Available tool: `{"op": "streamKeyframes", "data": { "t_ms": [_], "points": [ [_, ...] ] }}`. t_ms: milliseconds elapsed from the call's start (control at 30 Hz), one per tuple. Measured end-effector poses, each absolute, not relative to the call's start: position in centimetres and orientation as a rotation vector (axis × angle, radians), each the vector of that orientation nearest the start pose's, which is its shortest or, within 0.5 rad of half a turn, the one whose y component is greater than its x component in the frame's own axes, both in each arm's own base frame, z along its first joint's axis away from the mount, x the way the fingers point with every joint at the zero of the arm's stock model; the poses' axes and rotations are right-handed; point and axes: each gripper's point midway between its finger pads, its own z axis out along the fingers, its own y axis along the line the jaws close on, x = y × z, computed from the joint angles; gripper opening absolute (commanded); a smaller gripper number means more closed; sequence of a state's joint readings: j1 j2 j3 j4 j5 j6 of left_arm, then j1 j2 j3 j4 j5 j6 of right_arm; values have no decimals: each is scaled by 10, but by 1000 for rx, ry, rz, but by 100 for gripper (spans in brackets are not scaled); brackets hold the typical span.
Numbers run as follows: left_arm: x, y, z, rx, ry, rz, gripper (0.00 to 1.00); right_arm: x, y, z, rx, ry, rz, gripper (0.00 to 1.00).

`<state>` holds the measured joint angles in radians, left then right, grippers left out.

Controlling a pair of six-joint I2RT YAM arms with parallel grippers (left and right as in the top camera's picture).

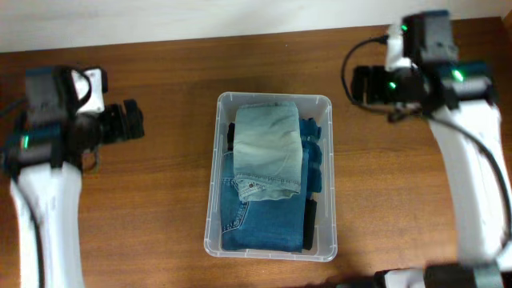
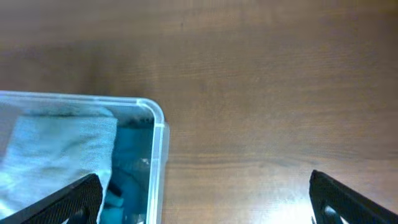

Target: Pack container

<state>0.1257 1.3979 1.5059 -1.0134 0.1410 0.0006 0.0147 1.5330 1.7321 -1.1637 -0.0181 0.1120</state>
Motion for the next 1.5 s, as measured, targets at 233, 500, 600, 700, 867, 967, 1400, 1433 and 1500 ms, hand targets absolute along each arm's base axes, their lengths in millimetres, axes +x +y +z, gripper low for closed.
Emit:
{"op": "streamKeyframes", "data": {
  "t_ms": [233,500,600,700,867,967,1400,1433,1500],
  "points": [
    [278,11,294,-47,2169,-77,99,289,5,268,135,2339,76,98],
    [225,4,241,-60,2274,-92,100,219,3,248,134,2311,74,98],
    [214,2,230,-66,2332,-102,99,218,3,245,136,2325,73,98],
    [213,2,228,-67,2342,-104,99,220,1,241,132,2342,53,98],
    [213,2,228,-67,2342,-104,99,223,-6,235,123,2371,-11,98],
    [213,2,228,-67,2342,-105,100,226,-7,231,121,2370,-21,99],
    [212,2,228,-67,2345,-105,99,239,-2,218,-25,1583,-35,98],
    [212,2,228,-68,2345,-105,99,240,-2,213,-27,1549,-36,98],
    [212,2,227,-67,2346,-105,99,245,-2,197,-35,1522,-45,98]
  ]
}}
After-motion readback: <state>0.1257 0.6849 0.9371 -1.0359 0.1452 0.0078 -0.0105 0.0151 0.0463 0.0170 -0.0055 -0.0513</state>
